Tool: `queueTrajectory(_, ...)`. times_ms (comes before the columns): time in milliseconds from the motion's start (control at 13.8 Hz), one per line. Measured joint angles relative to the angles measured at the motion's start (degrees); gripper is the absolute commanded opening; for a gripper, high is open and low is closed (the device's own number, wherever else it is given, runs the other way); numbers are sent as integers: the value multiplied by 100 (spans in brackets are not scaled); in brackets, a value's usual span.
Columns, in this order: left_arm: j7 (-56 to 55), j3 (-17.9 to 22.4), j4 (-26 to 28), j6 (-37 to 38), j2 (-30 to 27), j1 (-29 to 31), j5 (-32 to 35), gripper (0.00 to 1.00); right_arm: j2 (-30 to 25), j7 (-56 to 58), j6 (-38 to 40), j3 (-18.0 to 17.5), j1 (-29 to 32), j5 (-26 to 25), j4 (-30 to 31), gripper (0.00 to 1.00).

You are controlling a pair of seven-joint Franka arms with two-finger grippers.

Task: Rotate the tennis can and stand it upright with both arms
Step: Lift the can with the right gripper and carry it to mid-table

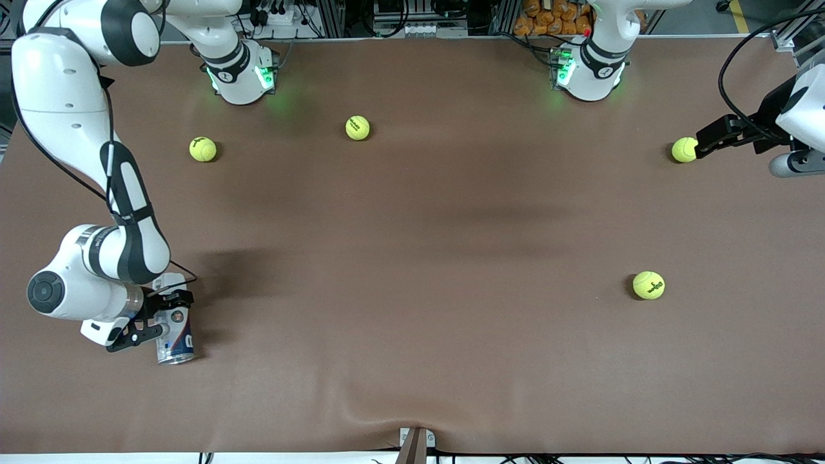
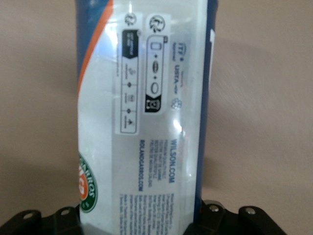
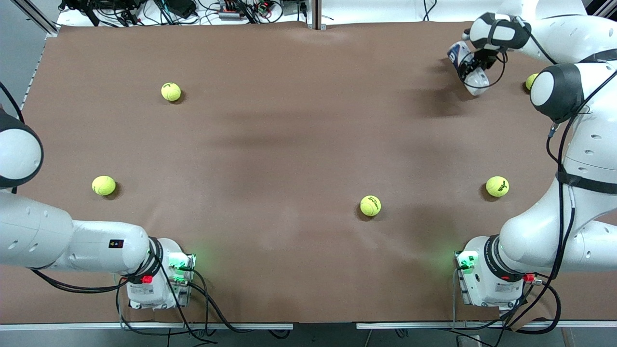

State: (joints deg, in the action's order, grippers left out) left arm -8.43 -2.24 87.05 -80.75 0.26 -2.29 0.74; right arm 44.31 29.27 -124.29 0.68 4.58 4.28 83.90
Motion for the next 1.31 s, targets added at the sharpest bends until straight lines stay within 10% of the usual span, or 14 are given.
queueTrajectory(435, 0, -7, 6, 0, 17, -2, 0, 100, -904, 866, 315, -275, -1209, 2, -76, 63)
queueTrajectory(1306, 0, -4, 5, 0, 31, 11, 0, 100, -859, 3128, -479, -283, -3469, -377, 7, 68)
